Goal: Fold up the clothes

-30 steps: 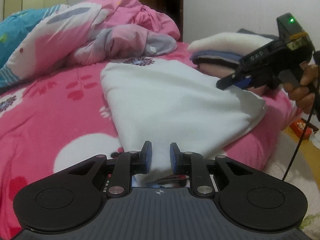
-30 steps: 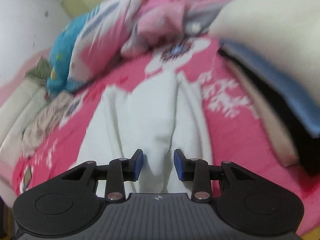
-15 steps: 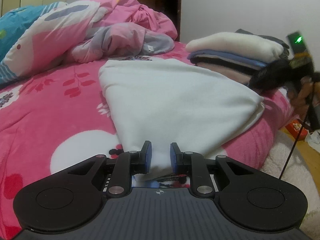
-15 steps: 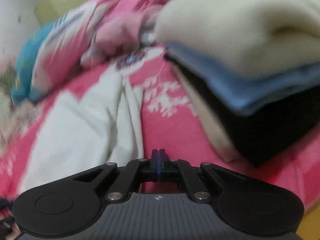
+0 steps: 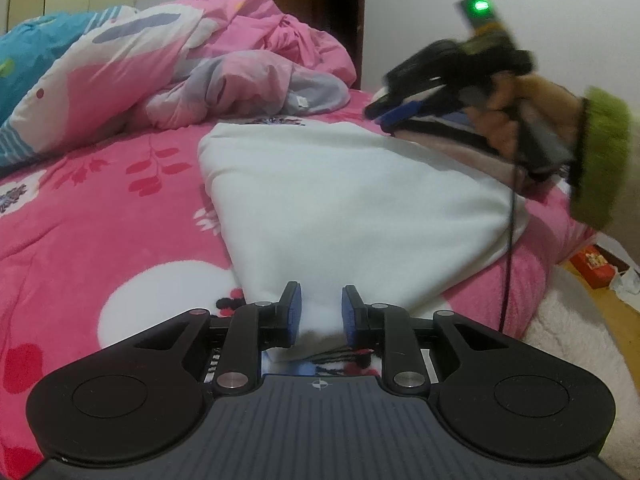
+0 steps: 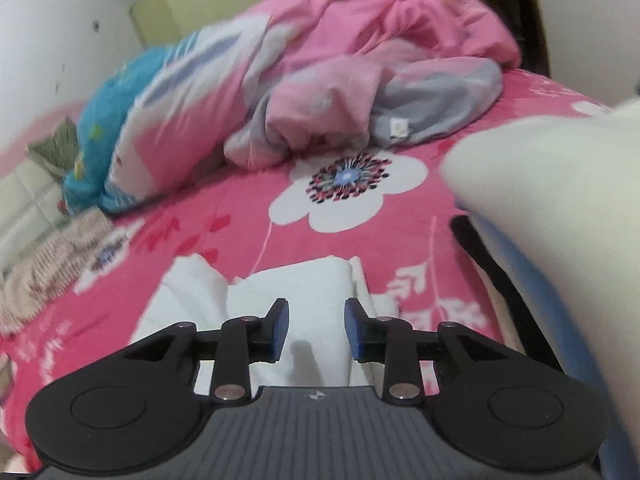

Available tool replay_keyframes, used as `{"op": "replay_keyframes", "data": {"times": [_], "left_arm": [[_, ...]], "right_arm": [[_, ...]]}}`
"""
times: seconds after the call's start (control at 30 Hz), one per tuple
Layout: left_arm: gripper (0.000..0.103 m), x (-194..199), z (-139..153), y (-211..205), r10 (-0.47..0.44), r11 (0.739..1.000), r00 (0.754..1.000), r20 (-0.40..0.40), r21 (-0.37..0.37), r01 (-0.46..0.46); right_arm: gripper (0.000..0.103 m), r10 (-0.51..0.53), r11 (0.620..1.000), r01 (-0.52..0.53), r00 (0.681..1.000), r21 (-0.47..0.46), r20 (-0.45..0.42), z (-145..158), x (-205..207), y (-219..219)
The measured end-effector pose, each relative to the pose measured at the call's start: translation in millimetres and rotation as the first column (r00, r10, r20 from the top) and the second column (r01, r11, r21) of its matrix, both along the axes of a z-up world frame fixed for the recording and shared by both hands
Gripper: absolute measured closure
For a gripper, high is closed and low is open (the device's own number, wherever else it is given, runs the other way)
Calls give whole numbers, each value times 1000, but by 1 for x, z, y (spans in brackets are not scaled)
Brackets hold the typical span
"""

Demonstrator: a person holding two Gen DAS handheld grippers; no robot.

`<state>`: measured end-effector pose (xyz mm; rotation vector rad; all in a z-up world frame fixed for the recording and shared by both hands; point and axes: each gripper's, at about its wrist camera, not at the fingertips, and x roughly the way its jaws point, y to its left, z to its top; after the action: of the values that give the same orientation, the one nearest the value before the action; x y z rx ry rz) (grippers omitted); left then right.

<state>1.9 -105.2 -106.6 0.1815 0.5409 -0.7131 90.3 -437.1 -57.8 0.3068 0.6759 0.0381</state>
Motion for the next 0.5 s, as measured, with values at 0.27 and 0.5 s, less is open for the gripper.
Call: {"op": "replay_keyframes", "data": {"times": [0.27, 0.5], "left_arm": [[81, 2, -1, 4, -8, 999, 1000, -15, -32, 8], [81, 3, -1, 3, -17, 1000, 1000, -16, -22, 17]], "right_arm": [[100, 37, 999, -36, 999, -32, 18, -13, 28, 0], [101, -19, 991, 45, 980, -127, 199, 1, 12, 1]]}}
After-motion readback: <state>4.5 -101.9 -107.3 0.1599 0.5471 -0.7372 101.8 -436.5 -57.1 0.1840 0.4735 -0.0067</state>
